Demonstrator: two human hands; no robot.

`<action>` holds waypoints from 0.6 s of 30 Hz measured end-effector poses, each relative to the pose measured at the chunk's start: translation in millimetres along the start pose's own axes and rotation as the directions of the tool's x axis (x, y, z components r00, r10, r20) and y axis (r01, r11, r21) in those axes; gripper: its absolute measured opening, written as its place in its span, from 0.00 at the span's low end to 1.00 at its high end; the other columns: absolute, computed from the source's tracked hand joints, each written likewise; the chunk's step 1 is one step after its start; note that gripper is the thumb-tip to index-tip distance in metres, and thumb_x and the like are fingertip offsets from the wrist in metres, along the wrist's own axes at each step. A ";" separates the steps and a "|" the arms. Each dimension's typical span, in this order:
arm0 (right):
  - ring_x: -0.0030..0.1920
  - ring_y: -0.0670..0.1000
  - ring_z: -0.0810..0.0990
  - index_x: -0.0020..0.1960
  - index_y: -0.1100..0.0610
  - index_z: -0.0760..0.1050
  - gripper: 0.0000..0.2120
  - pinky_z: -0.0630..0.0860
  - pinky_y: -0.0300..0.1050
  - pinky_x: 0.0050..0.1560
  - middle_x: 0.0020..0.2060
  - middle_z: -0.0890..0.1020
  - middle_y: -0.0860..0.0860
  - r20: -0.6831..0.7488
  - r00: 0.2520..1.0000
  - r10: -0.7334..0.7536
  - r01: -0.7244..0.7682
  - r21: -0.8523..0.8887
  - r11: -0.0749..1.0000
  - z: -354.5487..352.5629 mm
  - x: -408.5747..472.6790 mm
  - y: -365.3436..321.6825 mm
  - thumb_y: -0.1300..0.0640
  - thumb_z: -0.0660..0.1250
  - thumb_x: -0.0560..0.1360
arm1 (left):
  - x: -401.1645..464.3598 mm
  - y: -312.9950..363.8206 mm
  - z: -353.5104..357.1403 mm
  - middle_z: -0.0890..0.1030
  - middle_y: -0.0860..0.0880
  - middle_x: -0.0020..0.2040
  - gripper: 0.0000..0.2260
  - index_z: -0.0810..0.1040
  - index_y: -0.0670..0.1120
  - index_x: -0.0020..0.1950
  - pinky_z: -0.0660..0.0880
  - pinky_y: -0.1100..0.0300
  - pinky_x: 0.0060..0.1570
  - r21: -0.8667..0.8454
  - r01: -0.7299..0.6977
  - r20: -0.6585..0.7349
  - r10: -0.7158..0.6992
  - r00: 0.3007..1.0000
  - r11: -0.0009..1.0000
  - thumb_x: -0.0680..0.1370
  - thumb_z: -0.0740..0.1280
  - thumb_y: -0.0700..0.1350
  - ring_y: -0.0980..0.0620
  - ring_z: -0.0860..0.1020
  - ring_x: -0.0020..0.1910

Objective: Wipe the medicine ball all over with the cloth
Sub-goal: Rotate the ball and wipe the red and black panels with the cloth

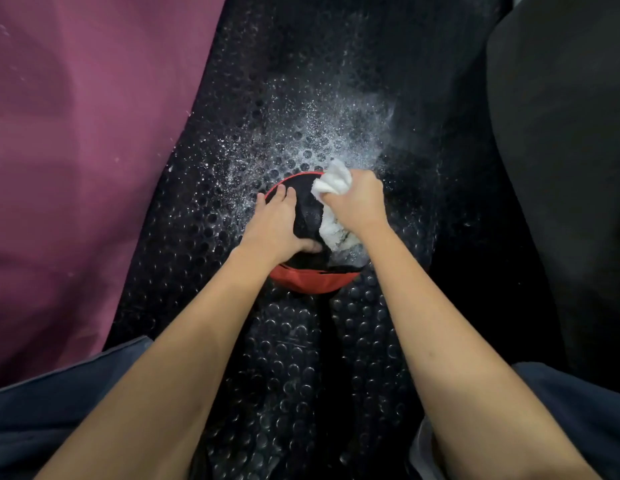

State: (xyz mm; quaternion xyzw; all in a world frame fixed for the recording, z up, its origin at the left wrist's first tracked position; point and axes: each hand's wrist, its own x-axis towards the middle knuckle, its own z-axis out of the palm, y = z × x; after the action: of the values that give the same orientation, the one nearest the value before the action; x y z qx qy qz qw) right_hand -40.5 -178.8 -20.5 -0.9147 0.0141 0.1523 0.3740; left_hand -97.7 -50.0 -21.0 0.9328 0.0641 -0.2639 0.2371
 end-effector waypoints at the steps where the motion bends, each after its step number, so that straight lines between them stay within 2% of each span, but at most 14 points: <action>1: 0.35 0.53 0.69 0.28 0.52 0.62 0.19 0.63 0.42 0.36 0.31 0.72 0.53 0.024 1.000 -0.018 0.018 0.015 1.000 2.8 -2.1 -2.2 0.57 0.71 0.69 | 0.8 0.7 -3.2 0.48 0.42 0.80 0.53 0.46 0.44 0.80 0.52 0.46 0.75 0.005 -0.012 0.009 0.012 1.000 1.000 0.68 0.77 0.54 0.38 0.52 0.77; 4: 0.33 0.52 0.69 0.28 0.53 0.63 0.19 0.63 0.42 0.33 0.27 0.70 0.49 0.058 0.998 -0.039 0.038 0.009 0.999 7.2 -3.3 -6.9 0.57 0.72 0.69 | 0.8 -1.5 -4.6 0.47 0.47 0.80 0.51 0.47 0.48 0.80 0.57 0.43 0.73 -0.016 -0.003 0.042 0.004 0.999 1.000 0.68 0.78 0.52 0.37 0.53 0.77; 7: 0.35 0.54 0.72 0.30 0.54 0.66 0.16 0.67 0.45 0.34 0.29 0.72 0.50 0.050 0.996 -0.079 0.081 -0.035 0.996 4.8 -8.5 -4.7 0.59 0.71 0.69 | -2.0 -2.4 -1.1 0.48 0.50 0.80 0.51 0.47 0.46 0.80 0.57 0.43 0.73 -0.060 0.023 0.014 -0.022 1.000 0.998 0.68 0.78 0.52 0.42 0.52 0.78; 9: 0.36 0.55 0.72 0.30 0.52 0.63 0.17 0.66 0.45 0.35 0.30 0.72 0.50 0.042 0.992 -0.120 0.124 -0.118 0.985 3.6 -20.7 1.6 0.60 0.68 0.70 | -1.5 2.4 -0.1 0.48 0.51 0.80 0.50 0.47 0.46 0.80 0.57 0.43 0.73 -0.073 0.027 -0.001 -0.028 1.000 0.997 0.69 0.77 0.50 0.43 0.51 0.78; 11: 0.37 0.56 0.74 0.32 0.55 0.64 0.13 0.68 0.46 0.36 0.34 0.74 0.53 0.037 0.988 -0.147 0.151 -0.177 0.973 2.9 -30.2 8.7 0.61 0.66 0.71 | -1.2 6.7 1.8 0.47 0.52 0.80 0.49 0.48 0.46 0.80 0.56 0.44 0.74 -0.071 0.021 -0.002 -0.022 1.000 0.997 0.69 0.77 0.50 0.42 0.49 0.78; 15: 0.34 0.54 0.71 0.29 0.55 0.62 0.16 0.65 0.44 0.35 0.28 0.69 0.49 0.009 0.998 -0.059 0.060 -0.122 0.991 -5.4 -10.1 5.4 0.58 0.66 0.70 | -4.1 7.3 4.8 0.47 0.53 0.80 0.50 0.47 0.47 0.80 0.56 0.45 0.73 -0.046 0.025 -0.015 -0.025 1.000 0.999 0.69 0.77 0.53 0.43 0.49 0.78; 18: 0.37 0.55 0.72 0.31 0.56 0.64 0.14 0.66 0.44 0.36 0.31 0.71 0.52 -0.012 1.000 -0.014 0.012 -0.121 0.993 -7.5 3.1 2.7 0.59 0.66 0.71 | -2.9 6.4 2.2 0.47 0.53 0.80 0.51 0.46 0.48 0.80 0.55 0.46 0.74 -0.060 0.043 -0.003 -0.043 0.999 0.997 0.69 0.77 0.54 0.43 0.48 0.79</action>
State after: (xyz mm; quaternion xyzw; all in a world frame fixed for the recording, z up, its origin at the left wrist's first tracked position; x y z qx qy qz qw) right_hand -36.0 -185.6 -18.2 -0.9366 0.0012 0.1448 0.3190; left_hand -99.7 -56.6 -18.4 0.9242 0.0924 -0.2651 0.2591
